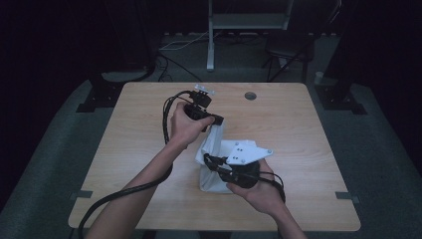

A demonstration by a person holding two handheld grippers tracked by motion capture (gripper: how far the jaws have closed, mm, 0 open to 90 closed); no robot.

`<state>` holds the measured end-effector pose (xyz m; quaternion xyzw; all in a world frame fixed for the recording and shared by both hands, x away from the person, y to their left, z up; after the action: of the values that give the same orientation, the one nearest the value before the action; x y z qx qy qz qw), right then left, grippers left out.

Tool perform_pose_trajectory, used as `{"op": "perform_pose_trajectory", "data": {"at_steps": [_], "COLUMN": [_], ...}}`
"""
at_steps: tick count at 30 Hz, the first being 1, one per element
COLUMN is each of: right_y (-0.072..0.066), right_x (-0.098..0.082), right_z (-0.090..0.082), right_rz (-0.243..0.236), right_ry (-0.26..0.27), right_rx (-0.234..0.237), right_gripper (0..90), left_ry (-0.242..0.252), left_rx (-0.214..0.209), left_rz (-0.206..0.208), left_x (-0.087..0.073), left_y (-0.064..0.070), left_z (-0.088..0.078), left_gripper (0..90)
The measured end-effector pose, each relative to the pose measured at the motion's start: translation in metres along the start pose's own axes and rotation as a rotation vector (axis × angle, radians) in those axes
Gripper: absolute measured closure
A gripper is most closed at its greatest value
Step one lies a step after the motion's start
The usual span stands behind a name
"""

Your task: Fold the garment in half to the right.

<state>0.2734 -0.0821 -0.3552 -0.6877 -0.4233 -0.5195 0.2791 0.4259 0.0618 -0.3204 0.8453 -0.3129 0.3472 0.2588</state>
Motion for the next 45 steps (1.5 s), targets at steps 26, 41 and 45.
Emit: {"op": "perform_pose_trajectory", "data": {"at_steps": [26,41,45], "right_y": [0.006,0.008,0.009], "right_x": [-0.014,-0.018,-0.019], "right_z": [-0.018,-0.025,-0.027], "right_rz": [0.032,0.041,0.041], "right_ry": [0.012,0.016,0.015], "right_rx": [-0.024,-0.036,-0.04], "right_gripper": [81.5,81.4,81.4], "left_ry": [-0.01,-0.011,-0.012], "left_rx": [0.014,0.014,0.012], "left_rz": [-0.004,0.012,0.018], "left_x": [0.002,0.005,0.006], "left_y": [0.011,0.016,0.017], "left_z": [0.011,0.015,0.016], "left_gripper": [85.6,85.6,85.6]}}
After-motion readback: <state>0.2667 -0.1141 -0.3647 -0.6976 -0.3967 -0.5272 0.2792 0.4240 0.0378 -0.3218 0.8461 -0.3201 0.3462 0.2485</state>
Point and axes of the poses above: each handheld gripper's, and its own axes: z roughly forward along the jaws, x roughly out of its top, y roughly to its right, the point moved 1 cm from there along z, roughly forward along the jaws, and after that the axes turned 5 degrees about y, right-handed, at the moved point
